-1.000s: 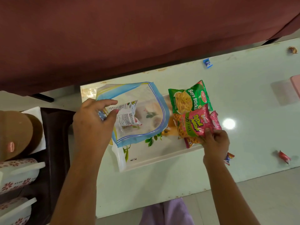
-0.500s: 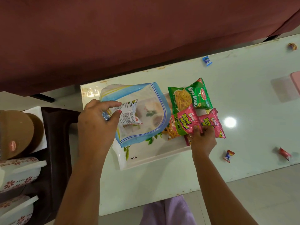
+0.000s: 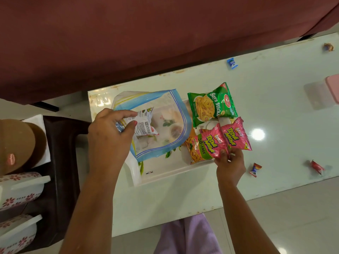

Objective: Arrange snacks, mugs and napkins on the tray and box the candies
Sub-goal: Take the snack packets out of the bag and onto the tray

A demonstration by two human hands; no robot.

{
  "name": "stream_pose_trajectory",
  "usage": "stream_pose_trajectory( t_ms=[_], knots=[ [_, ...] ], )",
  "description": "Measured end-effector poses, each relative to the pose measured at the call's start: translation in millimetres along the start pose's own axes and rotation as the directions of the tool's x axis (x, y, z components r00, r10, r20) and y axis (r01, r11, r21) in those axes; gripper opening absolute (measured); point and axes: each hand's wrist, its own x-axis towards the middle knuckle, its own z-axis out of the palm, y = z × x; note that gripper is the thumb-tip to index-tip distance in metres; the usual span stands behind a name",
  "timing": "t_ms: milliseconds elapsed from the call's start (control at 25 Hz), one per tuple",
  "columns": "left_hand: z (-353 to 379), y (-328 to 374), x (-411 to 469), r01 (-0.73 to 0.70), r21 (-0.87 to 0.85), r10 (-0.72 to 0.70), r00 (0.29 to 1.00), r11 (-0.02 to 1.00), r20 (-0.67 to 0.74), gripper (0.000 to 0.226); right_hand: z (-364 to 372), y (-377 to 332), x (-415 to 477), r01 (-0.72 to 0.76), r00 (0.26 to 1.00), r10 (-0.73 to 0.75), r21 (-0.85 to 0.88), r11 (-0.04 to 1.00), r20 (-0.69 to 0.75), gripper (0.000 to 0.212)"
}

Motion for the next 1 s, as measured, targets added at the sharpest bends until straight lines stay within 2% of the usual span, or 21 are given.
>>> stream_pose_trajectory(
  t_ms=[280,440,520,600,640,680,720,760,840,880,920,1000],
  knots=[
    [3.3,2.7,-7.8,-0.017,-0.009,0.017,0.999,1.000,0.032,0.022,-0.8,1.3,-4.7,0.004,1.000,-0.004,-0.052,0.999,0.007,0.017],
    [4.0,2.5,-10.1,-0.037,0.002,0.037,0.999,0.999,0.030,0.023,-8.3,-8.5,-14.0,-0.013,0.998,0.005,-0.114,0.993,-0.067,0.031],
    [4.2,1.7,-11.8,-0.041,-0.008,0.041,0.998,0.999,0.037,0.025,-14.5,-28.6,-20.0,0.077,0.987,-0.085,-0.064,0.995,-0.139,0.031],
    [4.7,1.4,-13.7,-0.051,-0.012,0.051,0.997,0.999,0.057,0.029,-16.6,-61.8,-28.5,0.316,0.937,-0.304,0.049,0.947,-0.173,0.018],
    [4.9,1.5,-15.1,-0.054,-0.010,0.055,0.996,0.998,0.068,0.033,-12.9,-80.2,-33.7,0.431,0.901,-0.419,0.125,0.894,-0.109,0.011],
    [5.0,1.8,-17.2,-0.060,-0.007,0.060,0.995,0.998,0.075,0.038,-5.6,-98.5,-41.2,0.511,0.851,-0.524,0.191,0.838,0.024,0.009],
    [5.0,1.7,-19.2,-0.070,-0.008,0.070,0.995,0.998,0.077,0.042,6.4,-113.8,-48.7,0.561,0.771,-0.601,0.219,0.798,0.214,0.009],
    [5.0,1.5,-21.3,-0.084,-0.012,0.084,0.993,0.996,0.078,0.046,21.7,-125.7,-56.0,0.606,0.660,-0.615,0.178,0.775,0.431,0.010],
    [3.4,-0.5,-25.7,-0.114,-0.017,0.115,0.990,0.993,0.081,0.052,56.4,-135.6,-67.3,0.769,0.438,-0.484,-0.036,0.639,0.757,0.034],
    [1.3,-2.7,-27.7,-0.128,-0.018,0.129,0.988,0.992,0.083,0.054,71.8,-134.3,-69.2,0.833,0.388,-0.384,-0.141,0.535,0.838,0.052],
    [-1.4,-5.9,-29.2,-0.135,-0.018,0.136,0.987,0.991,0.082,0.056,84.3,-131.7,-69.4,0.866,0.373,-0.294,-0.216,0.451,0.880,0.067],
    [-7.7,-13.3,-30.8,-0.128,-0.015,0.128,0.989,0.992,0.075,0.060,103.1,-125.0,-67.4,0.876,0.370,-0.176,-0.280,0.392,0.912,0.083]
  ],
)
